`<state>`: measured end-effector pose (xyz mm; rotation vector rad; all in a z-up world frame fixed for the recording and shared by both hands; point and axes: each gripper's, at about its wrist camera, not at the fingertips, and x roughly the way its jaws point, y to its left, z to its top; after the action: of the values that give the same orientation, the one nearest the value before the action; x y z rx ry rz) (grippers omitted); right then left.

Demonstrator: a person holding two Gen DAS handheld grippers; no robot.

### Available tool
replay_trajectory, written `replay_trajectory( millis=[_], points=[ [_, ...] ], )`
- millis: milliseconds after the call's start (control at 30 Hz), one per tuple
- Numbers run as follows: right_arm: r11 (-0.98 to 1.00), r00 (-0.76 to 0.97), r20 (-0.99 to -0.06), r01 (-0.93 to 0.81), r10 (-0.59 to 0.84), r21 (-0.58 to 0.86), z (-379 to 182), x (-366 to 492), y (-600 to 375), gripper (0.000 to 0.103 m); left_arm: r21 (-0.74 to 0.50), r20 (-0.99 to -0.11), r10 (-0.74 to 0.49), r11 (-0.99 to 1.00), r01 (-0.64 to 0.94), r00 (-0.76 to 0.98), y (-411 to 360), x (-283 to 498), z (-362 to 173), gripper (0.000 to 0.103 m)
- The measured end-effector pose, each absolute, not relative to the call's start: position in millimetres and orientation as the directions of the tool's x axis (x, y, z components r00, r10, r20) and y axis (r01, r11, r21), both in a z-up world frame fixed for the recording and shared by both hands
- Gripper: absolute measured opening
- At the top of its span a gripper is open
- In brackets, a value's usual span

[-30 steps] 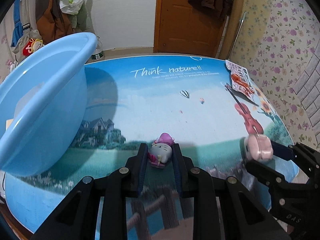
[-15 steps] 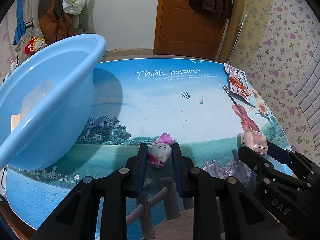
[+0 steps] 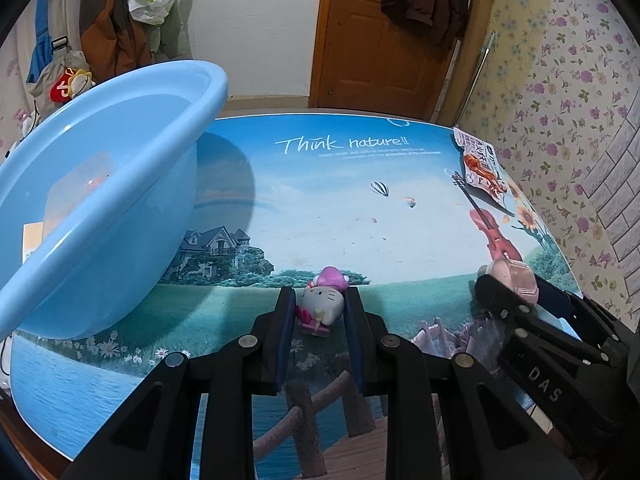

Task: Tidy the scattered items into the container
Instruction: 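Carry the figurine and pink case over the blue basin with both grippers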

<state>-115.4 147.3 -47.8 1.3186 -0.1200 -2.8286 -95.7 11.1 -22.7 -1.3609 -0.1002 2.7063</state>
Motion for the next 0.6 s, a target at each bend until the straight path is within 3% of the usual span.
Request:
replay_trajectory(
  millis=[367, 600],
  points=[
    [-0.995, -0.681, -0.726, 0.056, -0.101, 0.086, -47.2, -104.1, 147.4, 0.052, -0.101, -0.784, 0.124, -0.992, -0.072, -0.609, 10.6, -87.2, -16.1, 0.023],
    [-0.992, -0.747, -0.654, 0.112, -0.118, 0.051, -23.1, -88.2, 135.7, 0.052, -0.097, -0.757, 0.122, -0.992, -0.075, -0.642, 10.1, -74.3, -1.1, 0.023]
  ],
)
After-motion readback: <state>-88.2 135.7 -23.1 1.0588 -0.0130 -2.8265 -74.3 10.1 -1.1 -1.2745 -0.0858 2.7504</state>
